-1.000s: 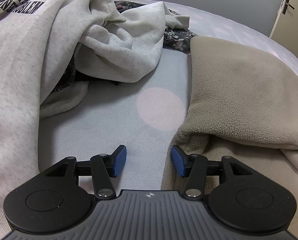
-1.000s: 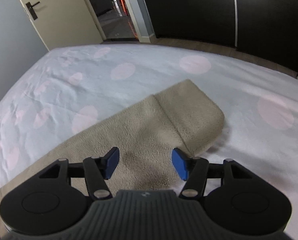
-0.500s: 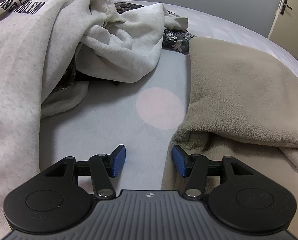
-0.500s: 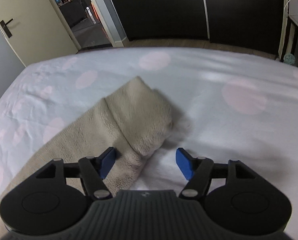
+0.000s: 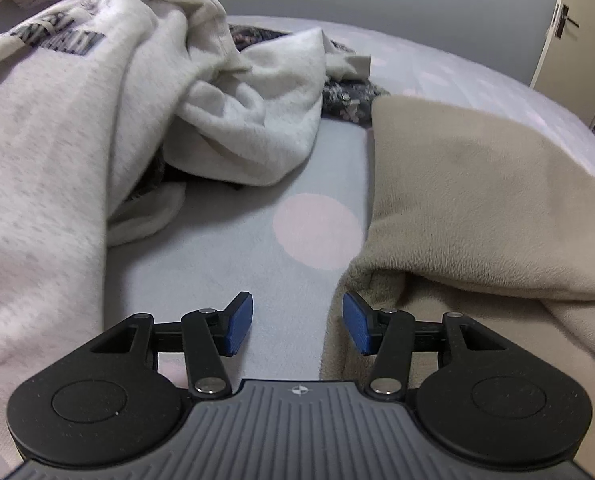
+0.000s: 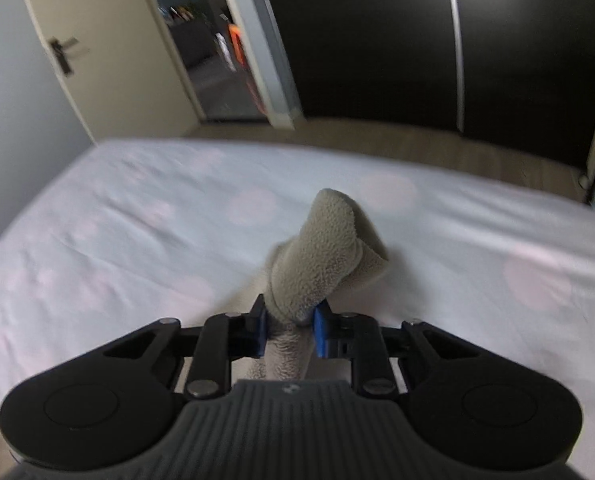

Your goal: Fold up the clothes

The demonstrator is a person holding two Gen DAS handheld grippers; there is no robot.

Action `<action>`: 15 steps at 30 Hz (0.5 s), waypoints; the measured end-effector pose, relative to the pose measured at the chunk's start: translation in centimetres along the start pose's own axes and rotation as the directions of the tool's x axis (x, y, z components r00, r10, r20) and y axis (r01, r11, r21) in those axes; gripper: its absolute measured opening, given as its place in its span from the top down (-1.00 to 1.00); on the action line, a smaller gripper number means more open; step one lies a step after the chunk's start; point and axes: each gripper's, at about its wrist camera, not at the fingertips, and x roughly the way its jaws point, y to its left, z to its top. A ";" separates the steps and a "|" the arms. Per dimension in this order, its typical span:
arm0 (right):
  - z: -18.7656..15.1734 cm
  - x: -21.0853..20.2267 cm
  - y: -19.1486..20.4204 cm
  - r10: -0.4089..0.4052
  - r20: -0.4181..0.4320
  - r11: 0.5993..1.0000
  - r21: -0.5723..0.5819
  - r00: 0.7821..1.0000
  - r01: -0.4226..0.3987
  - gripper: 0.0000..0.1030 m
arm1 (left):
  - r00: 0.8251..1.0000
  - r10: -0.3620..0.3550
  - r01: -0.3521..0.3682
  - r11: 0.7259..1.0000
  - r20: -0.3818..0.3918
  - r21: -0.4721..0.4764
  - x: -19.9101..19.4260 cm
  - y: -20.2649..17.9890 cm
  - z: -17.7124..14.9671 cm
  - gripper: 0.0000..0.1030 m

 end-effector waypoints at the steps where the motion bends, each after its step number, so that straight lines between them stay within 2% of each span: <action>1: 0.5 -1.0 1.1 0.023 0.018 1.000 -0.005 1.000 -0.023 0.53 | 1.000 -0.002 0.002 1.000 0.007 -0.010 -0.3 0.2 0.3 0.06; 4: 1.7 -4.5 4.9 0.111 0.059 0.993 -0.030 0.992 -0.110 0.53 | 0.999 -0.021 0.022 0.999 0.039 -0.035 -1.5 0.9 1.0 0.06; 8: 2.8 -9.5 11.7 0.228 0.088 0.970 -0.105 0.970 -0.219 0.54 | 0.996 -0.034 0.036 0.999 0.079 -0.021 -2.9 1.2 1.4 0.06; 11: 3.0 -13.5 17.5 0.317 0.089 0.936 -0.190 0.944 -0.296 0.54 | 0.995 -0.047 0.048 0.999 0.090 -0.011 -3.7 1.5 1.6 0.06; 15: 1.8 -18.9 25.2 0.446 0.080 0.865 -0.293 0.892 -0.406 0.54 | 0.993 -0.068 0.073 0.996 0.092 -0.054 -4.7 2.9 1.8 0.06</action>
